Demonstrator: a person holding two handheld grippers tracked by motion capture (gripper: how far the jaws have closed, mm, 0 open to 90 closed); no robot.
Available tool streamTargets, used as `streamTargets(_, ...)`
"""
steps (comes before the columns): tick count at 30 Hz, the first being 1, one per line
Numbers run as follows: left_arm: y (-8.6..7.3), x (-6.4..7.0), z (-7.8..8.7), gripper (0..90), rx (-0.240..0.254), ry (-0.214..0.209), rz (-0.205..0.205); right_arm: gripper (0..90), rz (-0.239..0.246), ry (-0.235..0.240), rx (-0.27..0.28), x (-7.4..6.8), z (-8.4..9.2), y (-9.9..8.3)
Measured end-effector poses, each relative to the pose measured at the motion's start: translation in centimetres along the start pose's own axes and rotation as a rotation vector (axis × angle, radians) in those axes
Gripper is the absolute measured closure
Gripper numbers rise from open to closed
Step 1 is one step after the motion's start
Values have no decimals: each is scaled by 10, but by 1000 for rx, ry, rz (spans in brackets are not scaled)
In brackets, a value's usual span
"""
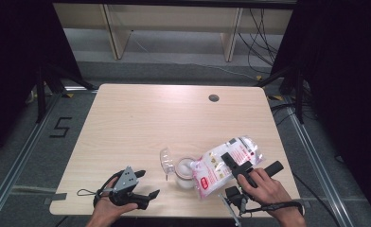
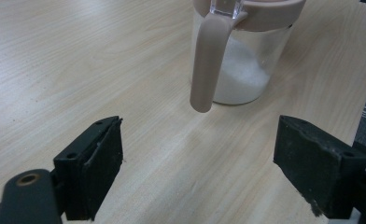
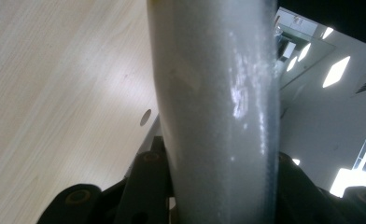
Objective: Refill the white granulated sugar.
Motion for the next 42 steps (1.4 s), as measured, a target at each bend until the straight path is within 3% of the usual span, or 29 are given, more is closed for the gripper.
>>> streamTargets(4, -1, 2, -1, 153, 0, 0, 32, 734, 24, -2, 12, 2, -1, 2)
streamTargets(5, -1, 2, -1, 153, 0, 0, 32, 734, 9, -3, -3, 0, 0, 1)
streamTargets(7, 0, 0, 0, 153, 0, -1, 3, 735, 27, 0, -15, 1, 1, 0)
streamTargets(8, -1, 1, -1, 153, 1, 3, 32, 735, 26, -3, -11, 2, 0, 0)
streamTargets(9, -1, 1, -1, 154, 1, 2, 31, 735, 14, -4, -13, 2, 1, -1)
streamTargets(14, 0, -1, 0, 153, -6, 5, -4, 736, 15, 0, -12, 2, 1, -1)
streamTargets(20, 0, -1, 0, 153, -7, 8, -6, 736, 18, -5, -6, 4, 2, -2)
streamTargets(22, -1, 2, 0, 153, -3, 9, 29, 736, 21, 2, -14, 3, 2, -2)
streamTargets(25, 0, 0, 0, 153, -1, 0, 4, 737, 24, 3, -9, 4, 2, -1)
streamTargets(26, -1, 1, -1, 154, 1, 4, 31, 737, 18, 2, -13, 3, 2, -1)
streamTargets(28, -1, 0, 0, 153, -3, 5, 17, 737, 37, 5, -12, 3, 1, 1)
streamTargets(30, 0, 0, 0, 153, -3, 5, -4, 737, 22, 4, -2, 2, 1, 2)
streamTargets(42, 0, 0, 0, 153, -1, 2, 2, 738, 33, 11, -6, 3, 2, 1)
Point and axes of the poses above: each handheld gripper's, and its own axes: z roughly backward along the jaws, y roughly out of its top, x roughly to its right, the point moved 7 cm from there along -z, roughly forward along the jaws, and after that the axes turned 2 degrees about z, right-handed, at the moved point
